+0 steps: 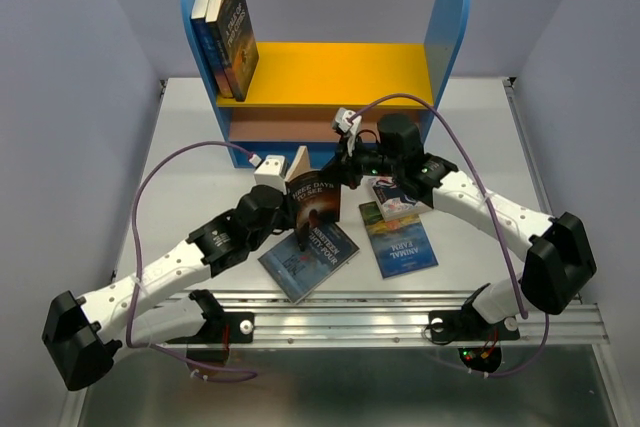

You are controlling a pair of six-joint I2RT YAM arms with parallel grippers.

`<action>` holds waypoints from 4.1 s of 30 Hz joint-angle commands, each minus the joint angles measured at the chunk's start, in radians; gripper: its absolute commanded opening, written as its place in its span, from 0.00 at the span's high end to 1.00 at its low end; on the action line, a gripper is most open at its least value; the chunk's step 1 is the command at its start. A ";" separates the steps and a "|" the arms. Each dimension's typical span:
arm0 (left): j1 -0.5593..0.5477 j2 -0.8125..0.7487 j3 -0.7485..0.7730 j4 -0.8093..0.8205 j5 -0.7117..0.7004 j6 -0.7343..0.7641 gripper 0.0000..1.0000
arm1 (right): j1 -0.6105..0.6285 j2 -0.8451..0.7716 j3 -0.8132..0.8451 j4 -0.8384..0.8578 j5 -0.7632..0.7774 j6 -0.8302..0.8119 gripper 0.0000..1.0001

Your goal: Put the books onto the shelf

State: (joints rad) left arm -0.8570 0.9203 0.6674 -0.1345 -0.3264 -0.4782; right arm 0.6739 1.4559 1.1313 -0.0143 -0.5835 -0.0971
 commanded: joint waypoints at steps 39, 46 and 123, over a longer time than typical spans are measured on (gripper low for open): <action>-0.143 0.072 0.606 0.418 -0.373 0.636 1.00 | 0.001 -0.635 -0.306 0.140 0.890 0.223 0.00; 0.070 0.299 0.828 0.340 -0.182 0.652 1.00 | 0.001 -0.637 -0.306 0.140 0.849 0.223 0.00; 0.388 0.517 0.985 -0.048 -0.338 0.363 0.90 | 0.001 -0.532 -0.298 0.126 0.784 0.243 0.00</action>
State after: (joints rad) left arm -0.4740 1.4815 1.6581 -0.2157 -0.6476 -0.1101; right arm 0.6746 0.9192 0.8215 0.0757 0.2150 0.1368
